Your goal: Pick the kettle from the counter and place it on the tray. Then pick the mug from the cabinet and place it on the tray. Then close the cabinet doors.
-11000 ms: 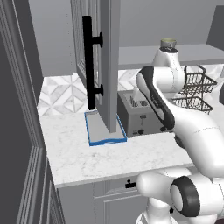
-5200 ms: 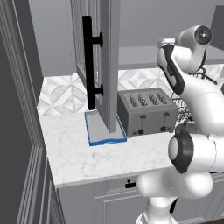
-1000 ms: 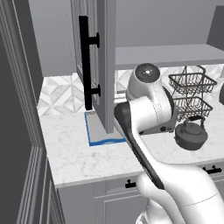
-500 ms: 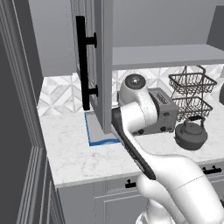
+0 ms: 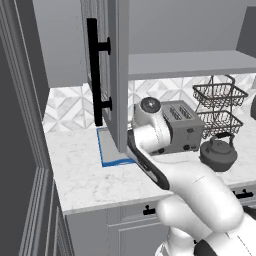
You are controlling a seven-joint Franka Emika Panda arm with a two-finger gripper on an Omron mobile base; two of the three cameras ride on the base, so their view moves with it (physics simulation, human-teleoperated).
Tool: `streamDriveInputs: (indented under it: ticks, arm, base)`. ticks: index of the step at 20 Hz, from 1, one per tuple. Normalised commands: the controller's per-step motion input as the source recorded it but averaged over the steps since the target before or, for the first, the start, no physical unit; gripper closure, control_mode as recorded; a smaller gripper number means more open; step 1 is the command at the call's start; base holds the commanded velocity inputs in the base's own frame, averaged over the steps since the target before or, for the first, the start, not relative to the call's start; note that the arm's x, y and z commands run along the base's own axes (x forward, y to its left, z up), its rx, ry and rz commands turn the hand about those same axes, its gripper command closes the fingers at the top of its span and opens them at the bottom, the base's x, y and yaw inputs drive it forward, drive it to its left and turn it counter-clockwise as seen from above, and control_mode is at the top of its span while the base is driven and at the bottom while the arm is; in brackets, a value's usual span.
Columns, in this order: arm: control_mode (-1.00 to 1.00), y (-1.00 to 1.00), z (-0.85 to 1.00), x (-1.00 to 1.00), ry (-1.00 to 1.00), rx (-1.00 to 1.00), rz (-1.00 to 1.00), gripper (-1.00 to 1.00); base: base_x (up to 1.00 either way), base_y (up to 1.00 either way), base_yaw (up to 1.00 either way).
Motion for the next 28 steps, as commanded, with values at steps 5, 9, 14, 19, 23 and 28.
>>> streamDriveInputs:
  ticks: [5, 9, 14, 19, 23, 28]
  arm:
    - [-1.00, 0.25, -0.42, 0.76, -0.01, 0.00, 0.01, 1.00]
    - [-1.00, 0.23, -0.40, 0.64, -0.03, 0.00, 0.00, 1.00]
    - [-1.00, 0.05, -0.41, 0.51, -0.09, 0.00, 0.00, 1.00]
    - [-1.00, 0.00, -0.35, 0.48, -0.10, 0.00, 0.00, 1.00]
    - [-1.00, 0.00, -0.29, 0.47, -0.05, 0.00, 0.00, 1.00]
    - [-1.00, 0.03, -0.24, 0.37, -0.01, 0.00, 0.00, 1.00]
  base:
    - [0.00, 0.00, 0.00]
    - [0.00, 0.00, 0.00]
    - [0.00, 0.00, 0.00]
    - [0.00, 0.00, 0.00]
    - [0.00, 0.00, 0.00]
    - [0.00, 0.00, 0.00]
